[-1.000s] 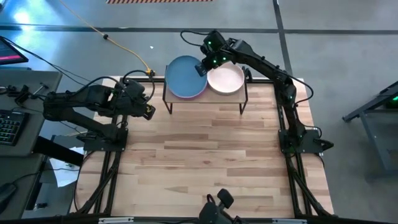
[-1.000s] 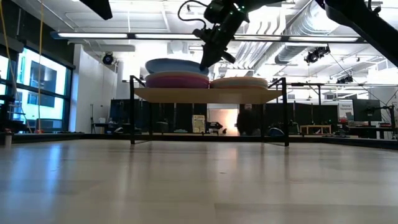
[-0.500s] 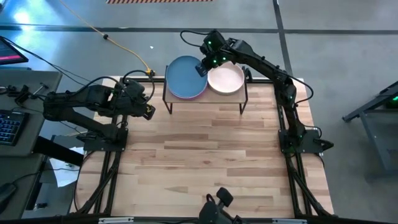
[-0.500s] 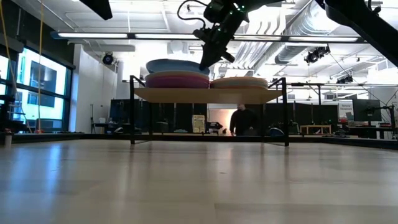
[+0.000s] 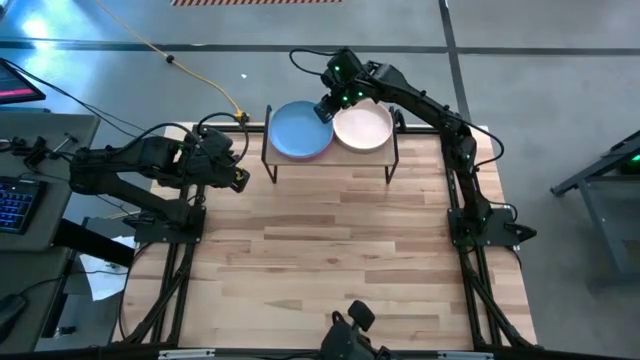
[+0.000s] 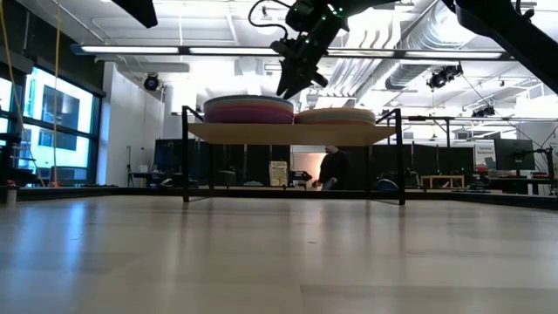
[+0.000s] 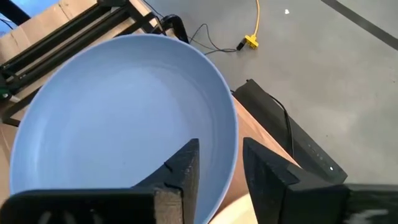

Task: Place and stack plates onto a shelf
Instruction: Return to Home Position

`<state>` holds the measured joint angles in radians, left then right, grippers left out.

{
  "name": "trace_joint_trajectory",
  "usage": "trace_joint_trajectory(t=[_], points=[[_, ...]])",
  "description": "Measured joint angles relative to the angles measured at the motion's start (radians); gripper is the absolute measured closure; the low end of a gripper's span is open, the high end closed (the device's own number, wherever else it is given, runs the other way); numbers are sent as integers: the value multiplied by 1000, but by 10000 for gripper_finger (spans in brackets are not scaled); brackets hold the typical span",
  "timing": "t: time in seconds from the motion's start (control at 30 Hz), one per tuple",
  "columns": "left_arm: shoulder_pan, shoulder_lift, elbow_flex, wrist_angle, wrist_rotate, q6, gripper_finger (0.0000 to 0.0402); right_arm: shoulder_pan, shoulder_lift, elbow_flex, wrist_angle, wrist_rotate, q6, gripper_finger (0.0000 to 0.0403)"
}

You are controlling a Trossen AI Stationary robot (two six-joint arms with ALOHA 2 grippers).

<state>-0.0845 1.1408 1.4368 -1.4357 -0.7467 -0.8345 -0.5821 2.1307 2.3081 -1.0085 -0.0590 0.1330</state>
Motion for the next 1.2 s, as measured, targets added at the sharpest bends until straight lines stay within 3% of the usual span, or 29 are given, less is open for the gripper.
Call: trace_joint_trajectory(t=[0.17,0.4,0.53,0.67,0.87,1.2], points=[[0,0,0,-4,0,0,337,0,-1,0,6,-16,-1,300],[0,-2,0,-52,-10,4,337,-1,-67,0,-7,-193,-42,300],[-17,-56,-47,-53,-52,-18,337,5,-125,0,-55,-230,-91,300],[-46,-188,-210,7,-42,-82,337,16,-177,1,-112,-230,-111,300],[-103,-439,-478,228,-19,-3,337,68,-227,1,-137,-171,-116,300],[-149,-844,-778,644,89,317,337,94,-243,1,-157,-153,-141,300]])
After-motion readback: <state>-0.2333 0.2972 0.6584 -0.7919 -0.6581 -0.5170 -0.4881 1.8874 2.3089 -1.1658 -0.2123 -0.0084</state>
